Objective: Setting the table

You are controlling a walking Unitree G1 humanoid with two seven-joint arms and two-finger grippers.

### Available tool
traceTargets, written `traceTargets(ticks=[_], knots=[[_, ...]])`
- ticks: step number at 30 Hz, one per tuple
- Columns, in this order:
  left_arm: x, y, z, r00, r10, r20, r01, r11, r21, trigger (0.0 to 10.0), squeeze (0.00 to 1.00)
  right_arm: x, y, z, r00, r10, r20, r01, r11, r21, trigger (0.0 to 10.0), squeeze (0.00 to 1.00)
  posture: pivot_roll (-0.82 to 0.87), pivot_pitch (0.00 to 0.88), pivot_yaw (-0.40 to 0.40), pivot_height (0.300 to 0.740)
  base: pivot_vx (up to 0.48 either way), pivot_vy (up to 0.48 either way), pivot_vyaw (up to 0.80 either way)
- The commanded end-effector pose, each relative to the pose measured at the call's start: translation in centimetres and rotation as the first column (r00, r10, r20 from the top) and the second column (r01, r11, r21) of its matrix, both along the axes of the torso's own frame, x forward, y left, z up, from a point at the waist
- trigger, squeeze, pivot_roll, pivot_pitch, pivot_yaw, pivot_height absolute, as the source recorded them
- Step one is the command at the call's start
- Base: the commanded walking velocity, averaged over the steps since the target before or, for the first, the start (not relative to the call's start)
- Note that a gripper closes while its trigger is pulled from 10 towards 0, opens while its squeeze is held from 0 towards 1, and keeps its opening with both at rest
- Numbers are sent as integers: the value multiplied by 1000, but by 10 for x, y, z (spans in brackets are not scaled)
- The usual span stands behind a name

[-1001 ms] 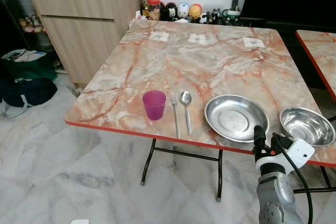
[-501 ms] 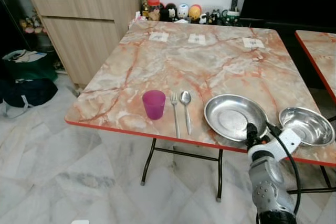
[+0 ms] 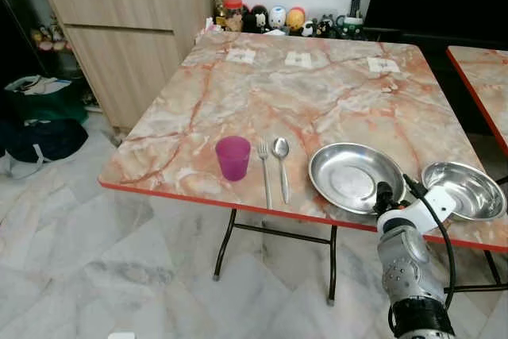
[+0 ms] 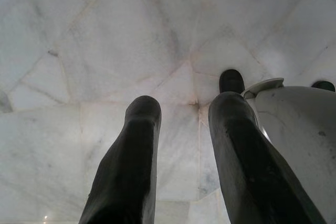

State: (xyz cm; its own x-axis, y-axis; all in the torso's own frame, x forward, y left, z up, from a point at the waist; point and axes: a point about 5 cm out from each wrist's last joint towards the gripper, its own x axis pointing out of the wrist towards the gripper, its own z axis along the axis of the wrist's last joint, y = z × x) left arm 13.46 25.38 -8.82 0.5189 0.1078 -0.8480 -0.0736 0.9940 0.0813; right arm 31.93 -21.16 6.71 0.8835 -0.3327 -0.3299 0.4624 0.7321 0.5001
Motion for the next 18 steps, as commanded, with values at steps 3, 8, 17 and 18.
traceTargets(ticks=[3, 8, 17, 18], knots=[[-1, 1, 0, 1000, 10, -1, -10, 1000, 4, 10000, 0, 2, 0, -8, 998, -6, -63, 7, 1000, 7, 9451, 0, -59, 0, 24, 740, 0, 0, 0], [0, 2, 0, 1000, 13, 0, -13, 1000, 4, 10000, 0, 5, 3, -12, 995, 12, -95, -11, 1000, 6, 0, 0, -56, 0, 27, 740, 0, 0, 0], [0, 2, 0, 1000, 16, 0, -16, 1000, 5, 10000, 0, 9, 10, -14, 992, 43, -117, -44, 999, -7, 980, 0, -53, 0, 26, 740, 0, 0, 0], [0, 2, 0, 1000, 16, -1, -16, 1000, 5, 10000, 0, 10, 11, -14, 993, 44, -114, -45, 999, -5, 0, 0, -51, 0, 26, 740, 0, 0, 0]])
